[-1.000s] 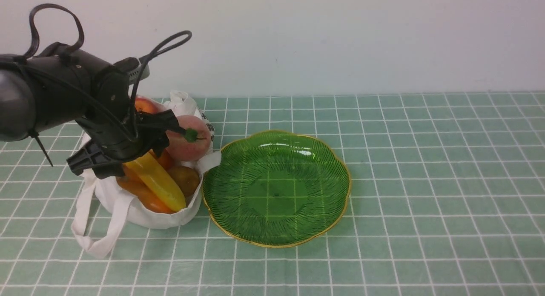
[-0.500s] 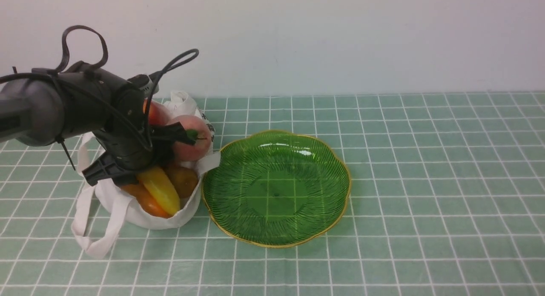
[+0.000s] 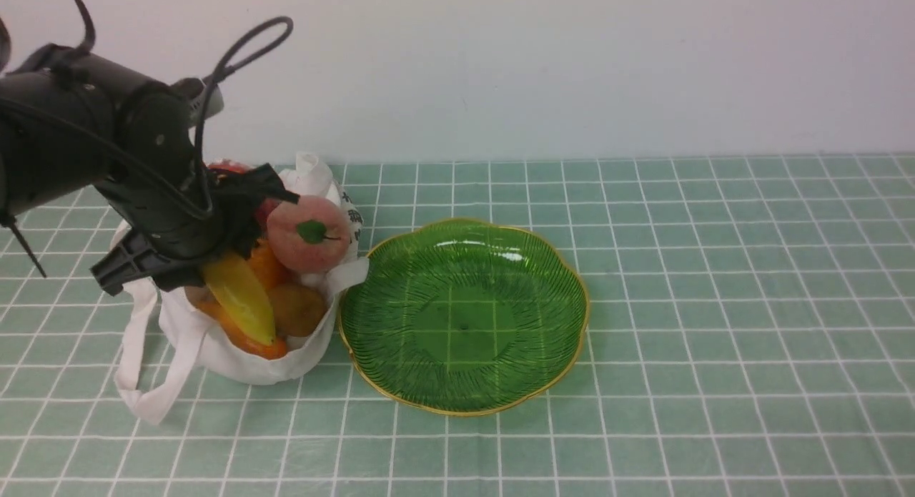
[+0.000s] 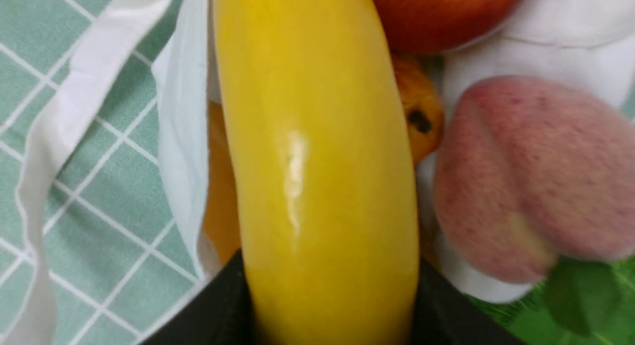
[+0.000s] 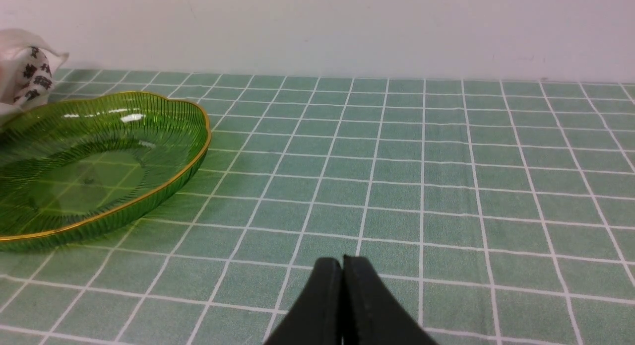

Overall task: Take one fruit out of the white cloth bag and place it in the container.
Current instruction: 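Reach into the white bag and grasp the banana with the left gripper, then place the banana on the plate with the left gripper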

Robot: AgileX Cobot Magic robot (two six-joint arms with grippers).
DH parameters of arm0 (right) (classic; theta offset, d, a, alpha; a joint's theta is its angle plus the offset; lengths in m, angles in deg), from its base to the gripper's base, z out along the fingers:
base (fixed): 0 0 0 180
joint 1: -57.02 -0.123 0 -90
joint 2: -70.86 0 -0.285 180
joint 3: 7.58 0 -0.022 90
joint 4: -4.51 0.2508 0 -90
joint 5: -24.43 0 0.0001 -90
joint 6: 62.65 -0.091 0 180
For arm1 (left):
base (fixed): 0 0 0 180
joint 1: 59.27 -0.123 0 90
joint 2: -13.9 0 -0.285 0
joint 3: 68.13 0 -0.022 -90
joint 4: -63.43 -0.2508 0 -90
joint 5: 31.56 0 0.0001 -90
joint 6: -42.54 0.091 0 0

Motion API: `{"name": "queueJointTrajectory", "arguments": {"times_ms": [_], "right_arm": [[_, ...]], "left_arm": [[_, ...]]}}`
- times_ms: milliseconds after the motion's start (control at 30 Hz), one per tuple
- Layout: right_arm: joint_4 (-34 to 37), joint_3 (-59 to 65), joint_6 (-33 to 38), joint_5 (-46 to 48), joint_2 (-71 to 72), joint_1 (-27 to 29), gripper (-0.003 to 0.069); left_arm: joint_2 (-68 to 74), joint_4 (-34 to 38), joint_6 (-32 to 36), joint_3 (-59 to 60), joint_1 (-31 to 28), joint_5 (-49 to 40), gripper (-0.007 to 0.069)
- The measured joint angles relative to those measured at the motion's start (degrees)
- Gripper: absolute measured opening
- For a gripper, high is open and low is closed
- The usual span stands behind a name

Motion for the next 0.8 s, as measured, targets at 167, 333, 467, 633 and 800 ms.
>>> {"name": "queueJointTrajectory", "arguments": {"times_ms": [167, 333, 467, 633, 800], "right_arm": [[0.00, 0.00, 0.00, 0.00, 0.00, 0.00, -0.0015], [0.00, 0.00, 0.00, 0.00, 0.00, 0.00, -0.0015], [0.00, 0.00, 0.00, 0.00, 0.00, 0.00, -0.0015], [0.00, 0.00, 0.00, 0.00, 0.00, 0.00, -0.0015], [0.00, 0.00, 0.00, 0.00, 0.00, 0.00, -0.0015]], "left_arm": [[-3.71, 3.66, 1.79, 0.00, 0.00, -0.50, 0.0307], [-8.56, 13.49, 11.12, 0.00, 0.42, -0.12, 0.0307], [-10.88, 22.63, 21.85, 0.00, 3.68, 4.82, 0.0307], [-8.80, 32.05, 37.81, 0.00, 9.98, 12.65, 0.0307], [-2.30, 38.82, 47.87, 0.00, 13.06, 15.50, 0.0307]]}}
